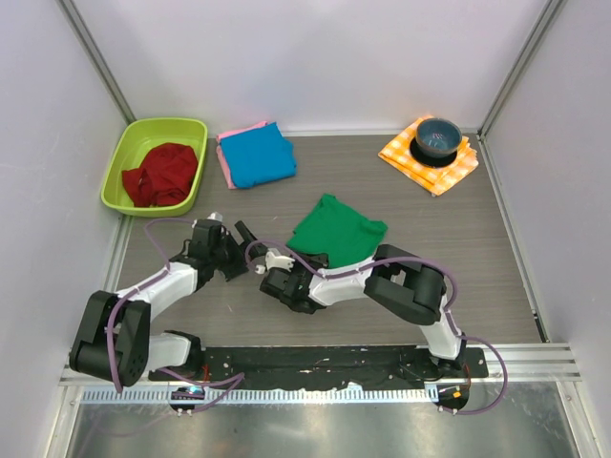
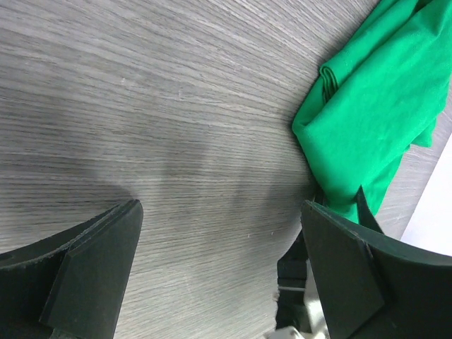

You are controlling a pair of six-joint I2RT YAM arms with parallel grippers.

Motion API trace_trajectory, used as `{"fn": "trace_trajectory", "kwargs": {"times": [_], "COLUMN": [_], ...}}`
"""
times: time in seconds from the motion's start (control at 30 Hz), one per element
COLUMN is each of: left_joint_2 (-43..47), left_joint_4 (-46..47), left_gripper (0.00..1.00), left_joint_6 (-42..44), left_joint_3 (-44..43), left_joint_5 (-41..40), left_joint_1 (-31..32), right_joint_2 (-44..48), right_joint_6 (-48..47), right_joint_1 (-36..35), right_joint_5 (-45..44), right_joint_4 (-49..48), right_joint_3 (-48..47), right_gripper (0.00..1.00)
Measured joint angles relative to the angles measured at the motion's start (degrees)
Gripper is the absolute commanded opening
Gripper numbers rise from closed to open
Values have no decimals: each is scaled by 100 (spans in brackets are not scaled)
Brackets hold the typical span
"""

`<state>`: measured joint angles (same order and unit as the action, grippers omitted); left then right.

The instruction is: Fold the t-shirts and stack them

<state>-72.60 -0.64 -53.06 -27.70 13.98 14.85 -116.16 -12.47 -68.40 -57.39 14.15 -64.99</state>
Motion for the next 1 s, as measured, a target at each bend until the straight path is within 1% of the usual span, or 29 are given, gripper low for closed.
{"fn": "trace_trajectory", "kwargs": {"times": [0.03, 0.1, 0.13, 0.2, 0.23, 0.43, 0.57, 0.67, 0.8, 0.93, 1.0], "left_joint_2": [-9, -20, -22, -33, -33, -50, -98, -227, -501, -868, -990], "left_joint_4": [15, 50, 61, 85, 92, 114, 177, 361, 754, 1327, 1580], "left_gripper": [100, 100, 100, 100, 100, 100, 100, 100, 100, 100, 100], "left_joint_6": [2, 17, 24, 55, 63, 103, 122, 142, 118, 2, -76], "left_joint_3": [0, 9, 11, 15, 17, 20, 20, 17, 4, 11, 68], "left_joint_5": [17, 44, 57, 74, 85, 144, 232, 411, 813, 1419, 1698], "left_joint_1": [0, 0, 0, -13, -24, -61, -74, -74, -55, 136, 234], "right_joint_2": [-52, -114, -131, -164, -166, -144, 142, 461, 831, 1342, 1572], "right_joint_6": [-4, -4, -2, -4, -7, 55, 310, 645, 1150, 1602, 1755], "right_joint_1": [11, 22, 26, 28, 26, 7, -157, -450, -1029, -1572, -1705], "right_joint_5": [7, -2, 9, -7, -20, -68, -11, 133, 374, 570, 597], "right_joint_4": [7, 15, 13, 24, 24, 46, 280, 761, 1436, 2079, 2302], "right_joint_3": [7, 17, 22, 39, 46, 90, 411, 697, 852, 863, 859], "right_gripper": [32, 23, 14, 9, 1, 1, 1, 1, 1, 1, 1]}}
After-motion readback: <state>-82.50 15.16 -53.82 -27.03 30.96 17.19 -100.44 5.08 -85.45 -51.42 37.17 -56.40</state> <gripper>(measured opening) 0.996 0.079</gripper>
